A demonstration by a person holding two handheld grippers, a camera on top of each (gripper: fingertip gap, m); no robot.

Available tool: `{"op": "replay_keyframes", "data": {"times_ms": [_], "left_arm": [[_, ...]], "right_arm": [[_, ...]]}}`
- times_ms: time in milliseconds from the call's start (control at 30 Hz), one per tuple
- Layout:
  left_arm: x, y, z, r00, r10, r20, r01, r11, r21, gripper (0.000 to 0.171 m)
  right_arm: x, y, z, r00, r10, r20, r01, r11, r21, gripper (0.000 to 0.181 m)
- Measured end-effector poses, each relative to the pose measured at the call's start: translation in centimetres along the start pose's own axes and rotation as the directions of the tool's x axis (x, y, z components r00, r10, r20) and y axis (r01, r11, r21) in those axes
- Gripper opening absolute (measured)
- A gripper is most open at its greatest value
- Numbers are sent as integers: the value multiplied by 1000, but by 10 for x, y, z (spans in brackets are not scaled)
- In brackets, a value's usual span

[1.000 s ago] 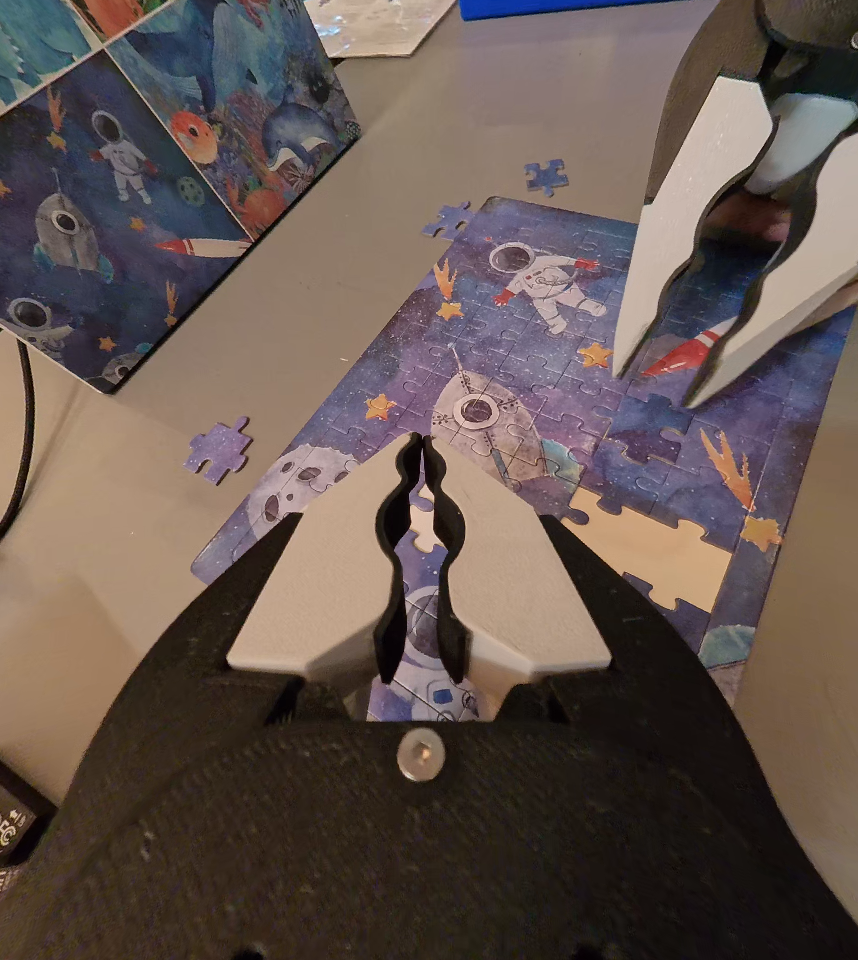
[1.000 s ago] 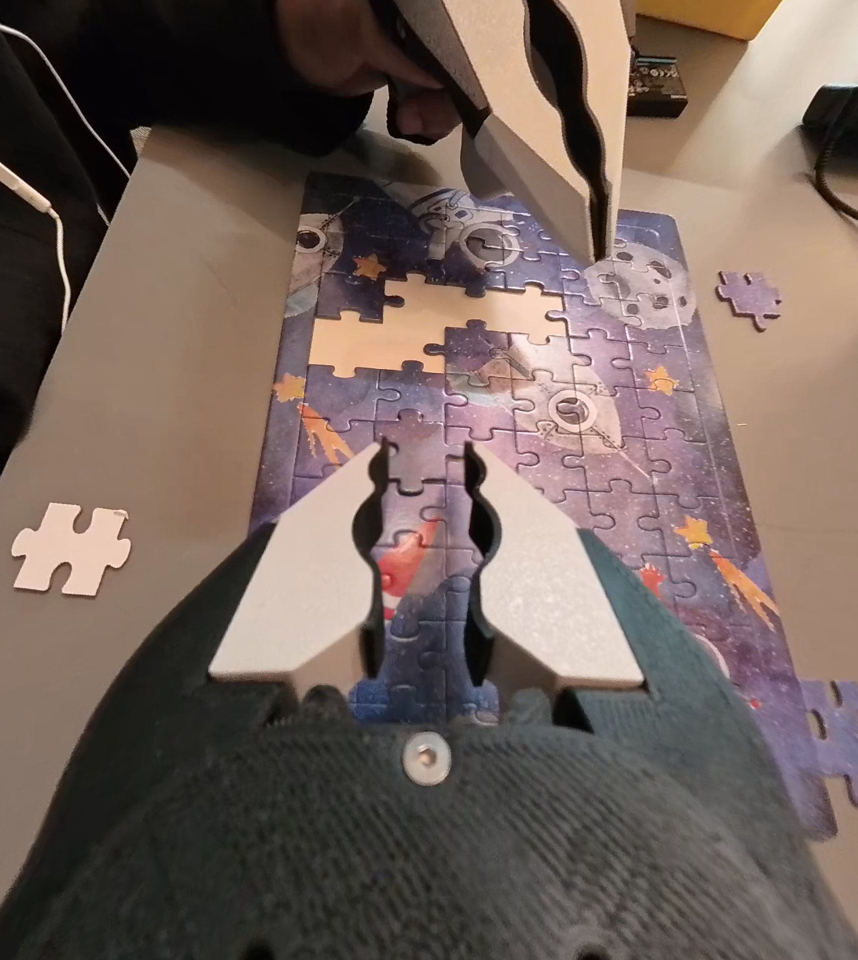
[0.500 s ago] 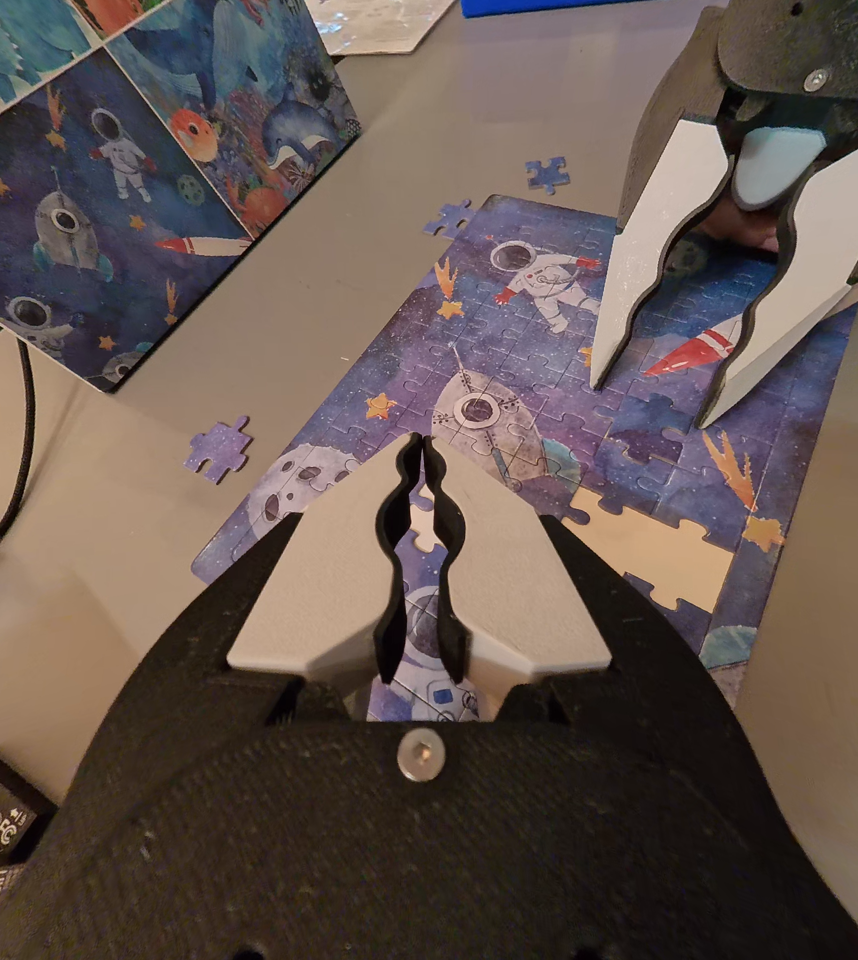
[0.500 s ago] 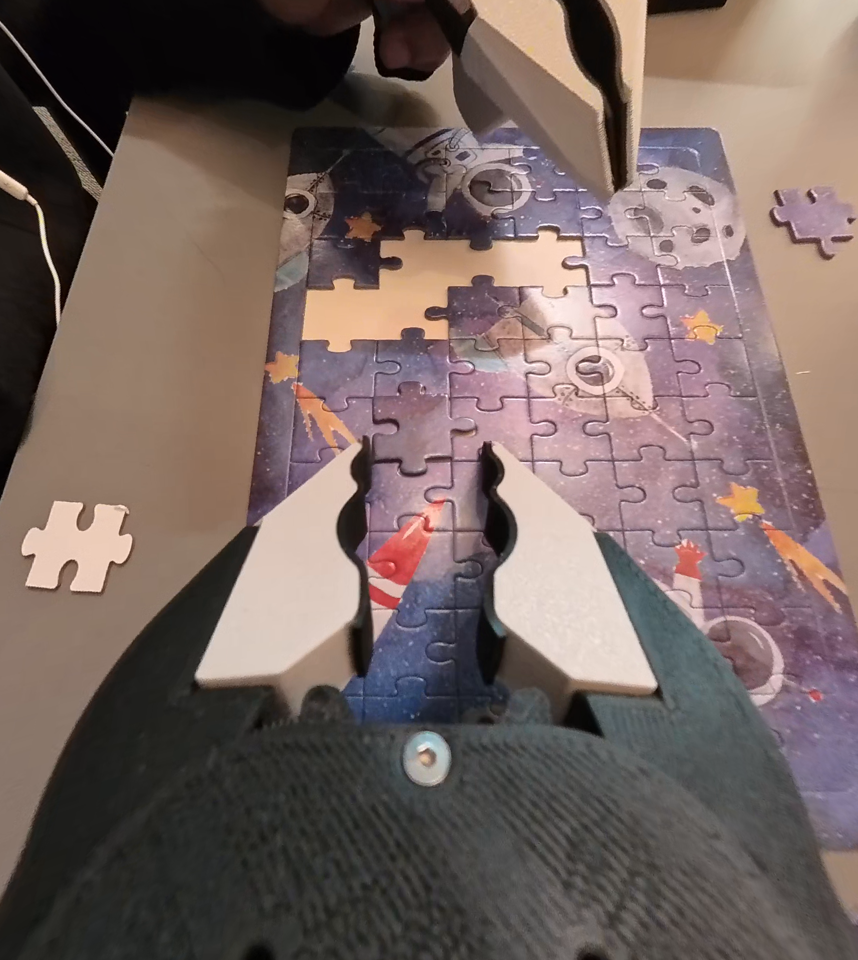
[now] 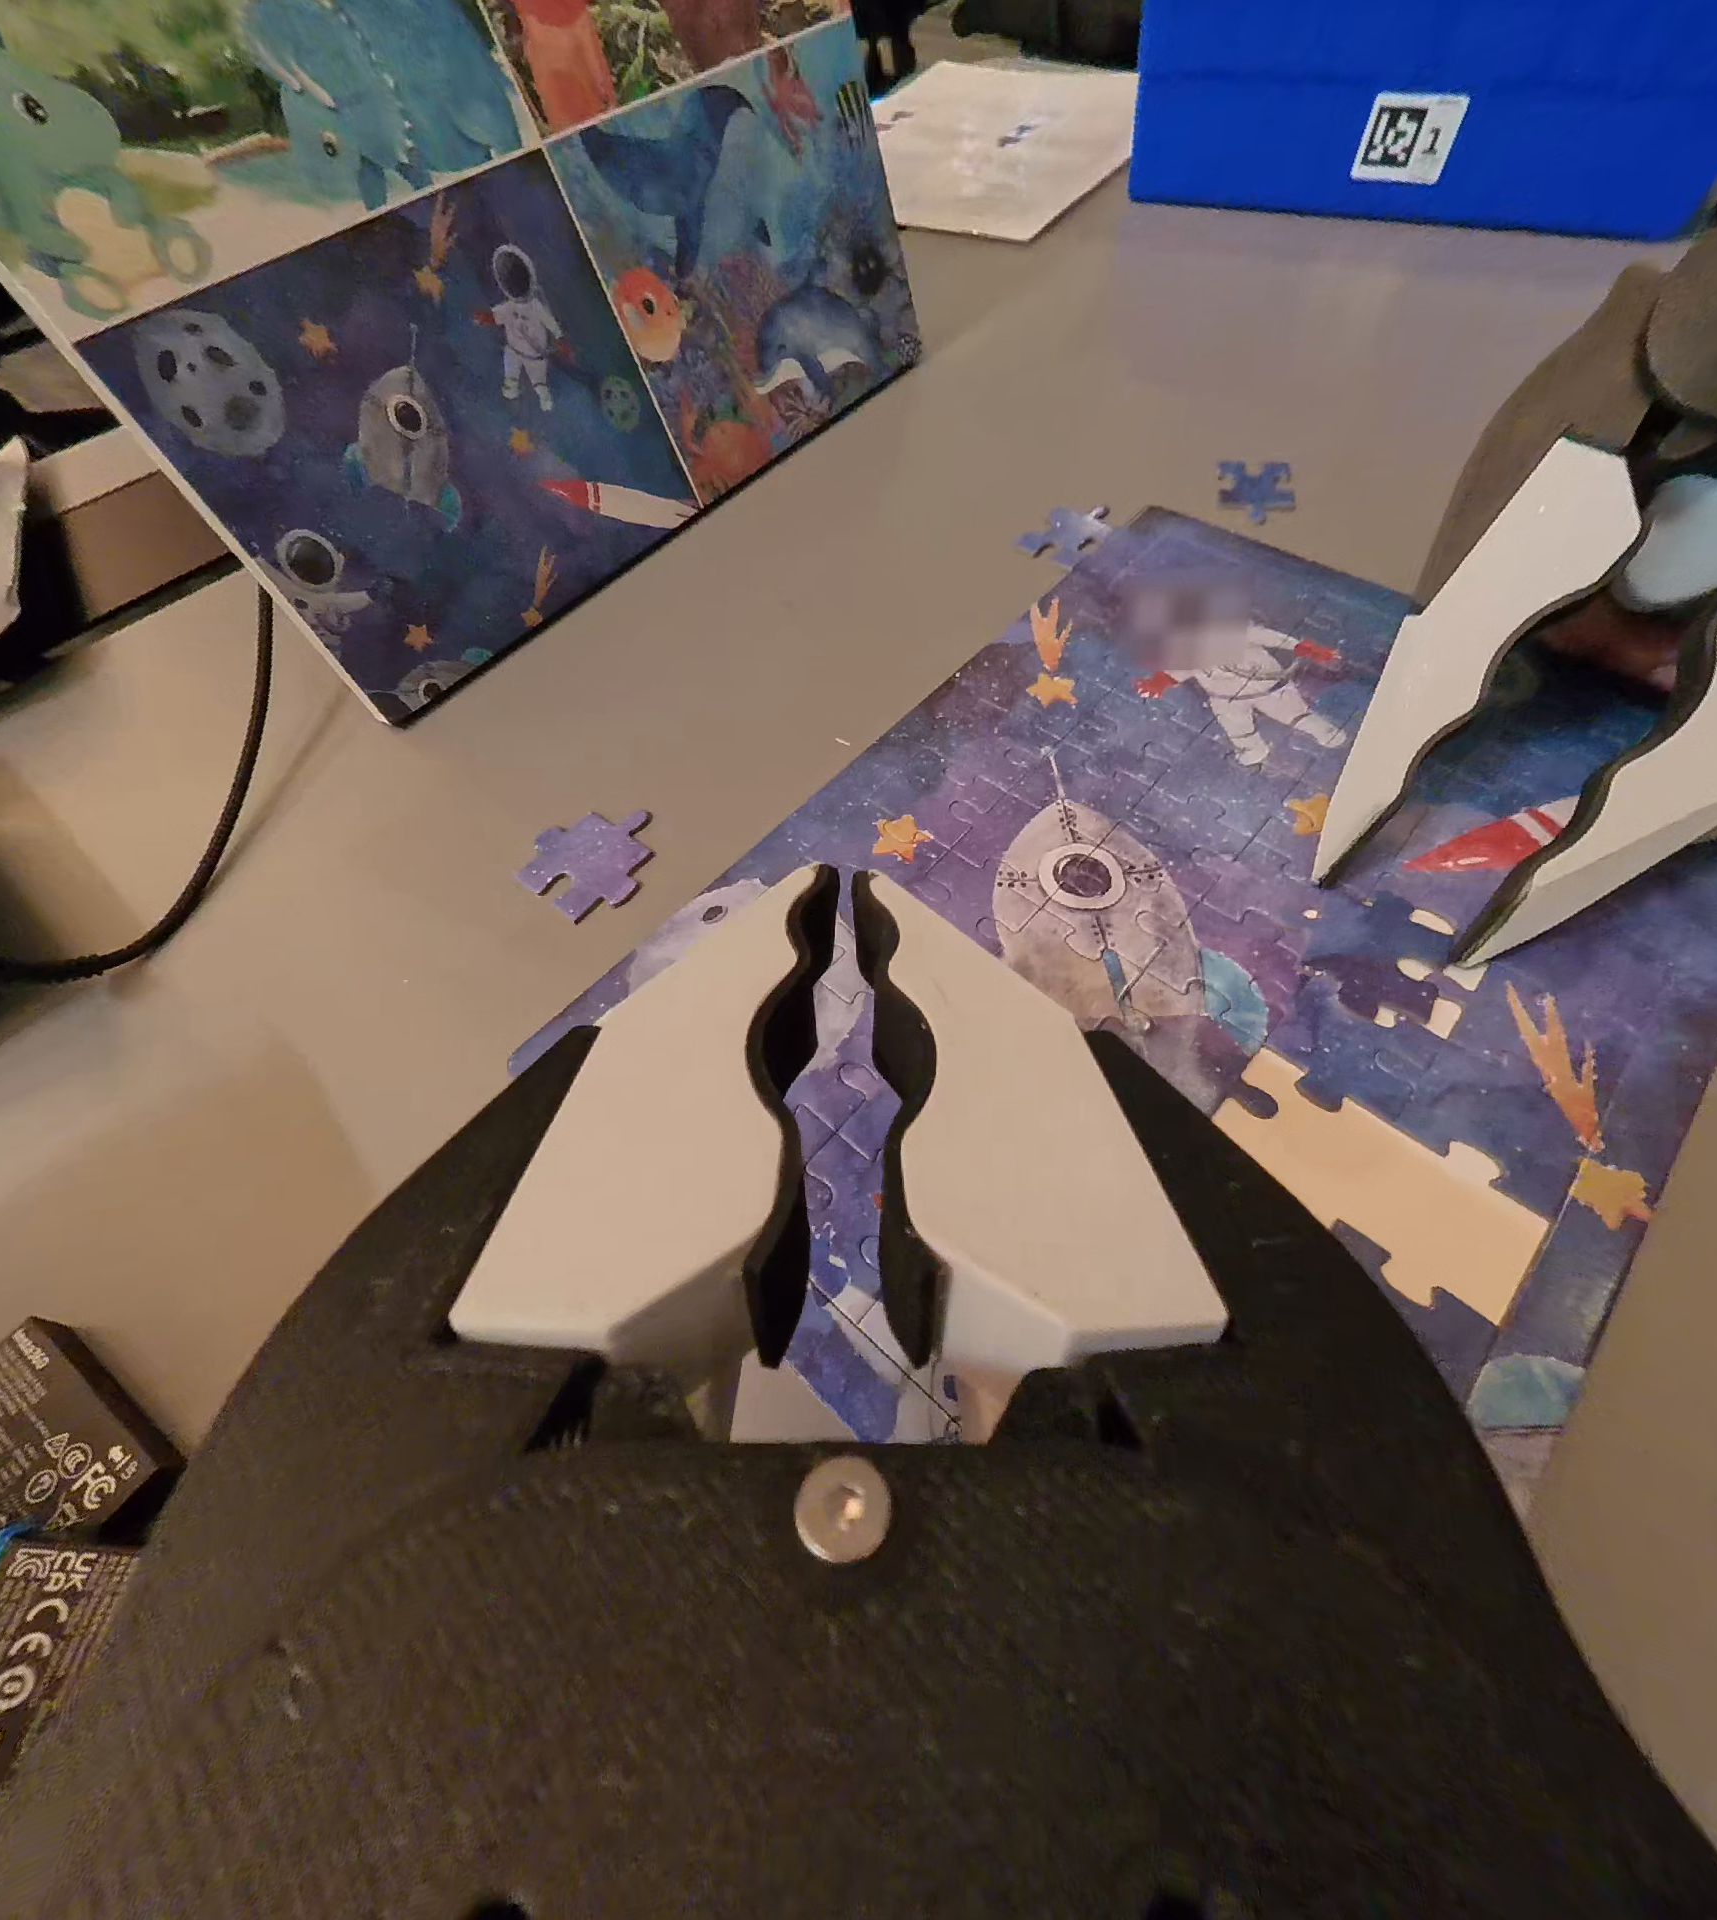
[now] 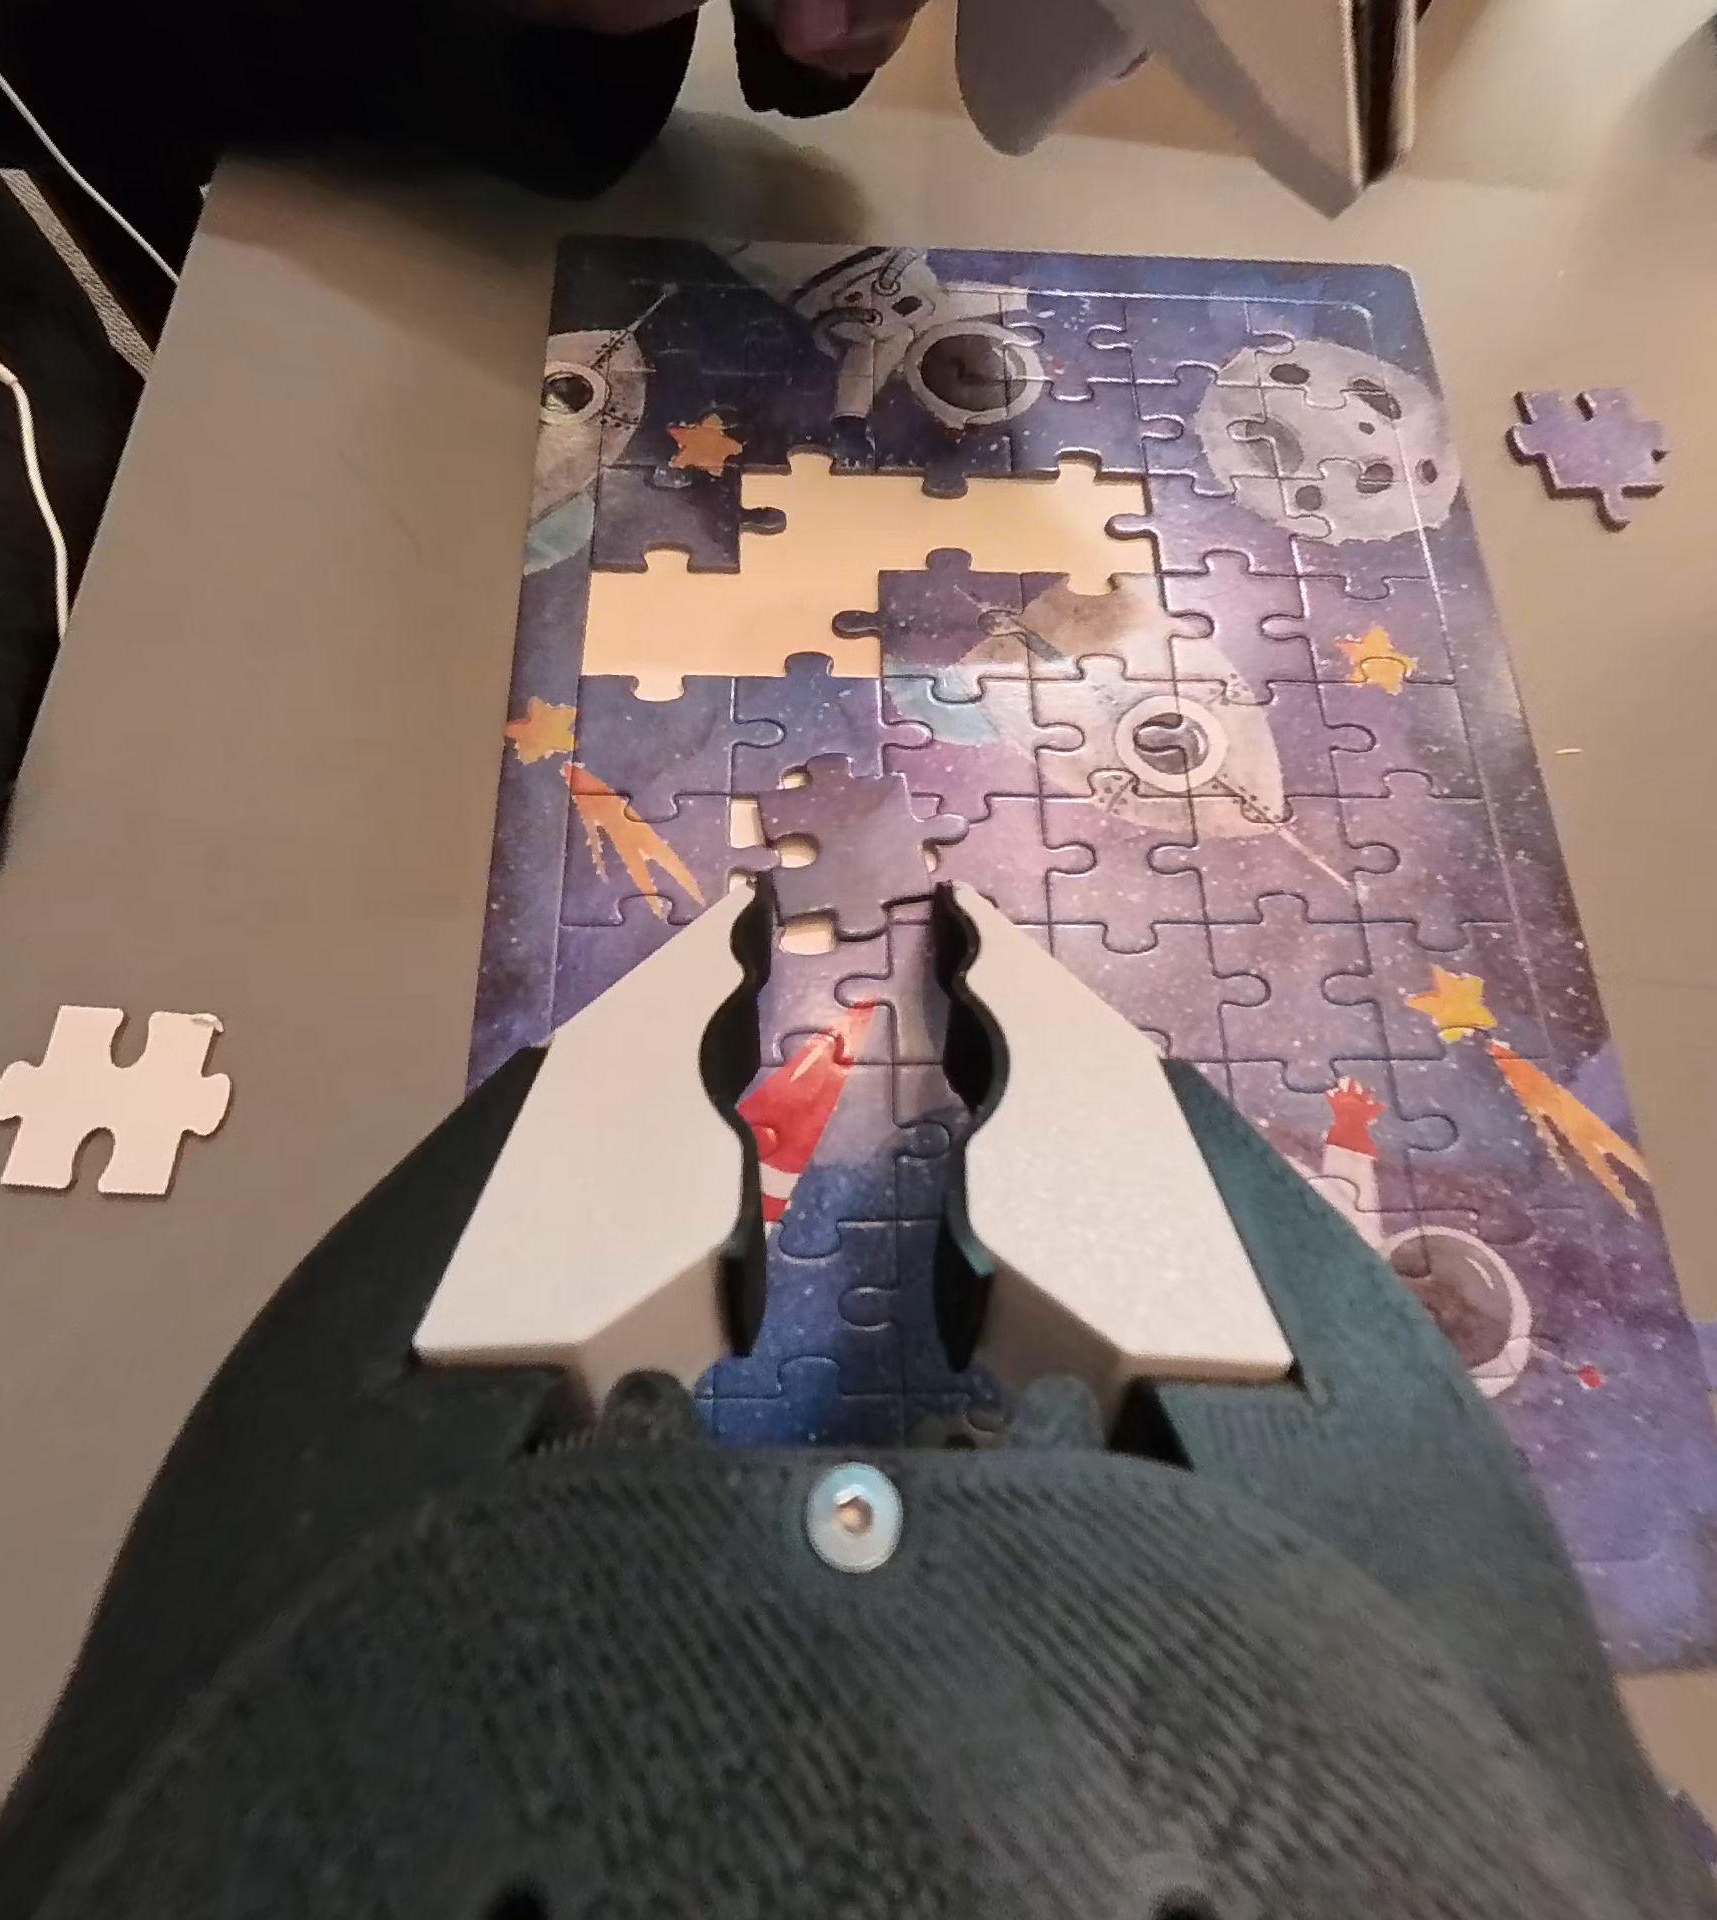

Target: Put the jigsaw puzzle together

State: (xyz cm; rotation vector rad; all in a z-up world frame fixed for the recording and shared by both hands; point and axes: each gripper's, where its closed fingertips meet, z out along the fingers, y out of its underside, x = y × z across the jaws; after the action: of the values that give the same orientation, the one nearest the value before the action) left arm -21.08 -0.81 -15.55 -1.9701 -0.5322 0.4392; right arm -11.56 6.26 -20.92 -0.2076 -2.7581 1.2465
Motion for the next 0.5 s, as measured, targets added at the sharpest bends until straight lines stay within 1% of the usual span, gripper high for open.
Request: {"op": "replay_keyframes", "data": {"times_ms": [133,500], "left_arm": [[2,3,3,999,46,17,-46,999,-26,0],[5,4,4,999,39,-3,-39,999,-26,0]], "right_arm": [[0,0,0,1000,-4,-1,4,1000,-2,29],[0,-1,0,1000,-8,-3,8,1000,-4,28]]}}
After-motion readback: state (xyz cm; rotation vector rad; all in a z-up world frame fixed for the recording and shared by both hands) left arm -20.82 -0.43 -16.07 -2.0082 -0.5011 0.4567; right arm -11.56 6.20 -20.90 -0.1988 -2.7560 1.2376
